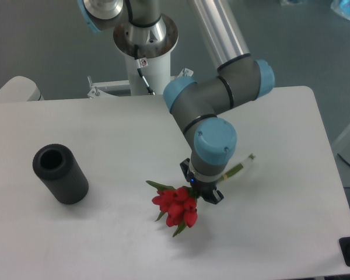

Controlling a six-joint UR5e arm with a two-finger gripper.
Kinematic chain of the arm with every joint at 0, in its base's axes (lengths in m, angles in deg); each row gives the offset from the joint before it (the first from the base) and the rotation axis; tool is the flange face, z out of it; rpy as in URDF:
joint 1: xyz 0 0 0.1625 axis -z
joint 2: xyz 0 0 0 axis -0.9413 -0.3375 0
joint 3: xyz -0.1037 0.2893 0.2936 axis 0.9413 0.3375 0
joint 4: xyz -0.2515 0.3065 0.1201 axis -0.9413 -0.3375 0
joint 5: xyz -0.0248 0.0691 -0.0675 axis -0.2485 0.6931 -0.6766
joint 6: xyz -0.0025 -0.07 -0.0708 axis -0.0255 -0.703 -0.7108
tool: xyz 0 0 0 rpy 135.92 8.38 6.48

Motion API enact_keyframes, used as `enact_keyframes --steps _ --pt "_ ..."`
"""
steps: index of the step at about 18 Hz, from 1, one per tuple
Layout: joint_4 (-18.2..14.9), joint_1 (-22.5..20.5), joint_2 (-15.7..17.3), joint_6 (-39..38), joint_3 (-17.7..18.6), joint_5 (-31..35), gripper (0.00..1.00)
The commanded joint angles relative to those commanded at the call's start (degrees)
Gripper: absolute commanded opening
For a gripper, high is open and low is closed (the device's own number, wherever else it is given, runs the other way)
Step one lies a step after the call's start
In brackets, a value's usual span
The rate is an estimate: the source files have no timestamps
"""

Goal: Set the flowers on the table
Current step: 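Move the held red tulip bunch toward the black vase and lower it, then lower the tulips onto the table and open the gripper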

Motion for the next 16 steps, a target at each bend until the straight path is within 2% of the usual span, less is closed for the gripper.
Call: enact_keyframes --steps 6,9,11,12,14,16 --pt "0.09 0.80 2.46 -5.46 4.04 -0.09 0.04" --pt "0.35 0.62 3.25 -5.46 5.71 -0.09 0.14" --pt "0.18 0.71 3.17 -5.55 5.72 0.00 0.19" --pt "0.26 0.71 3.17 -5.47 5.72 0.00 0.25" --pt "0.35 0.79 3.08 -5.55 5.80 0.00 0.47" --pt "0.53 0.80 3.08 -5.55 5.89 0.00 1.00"
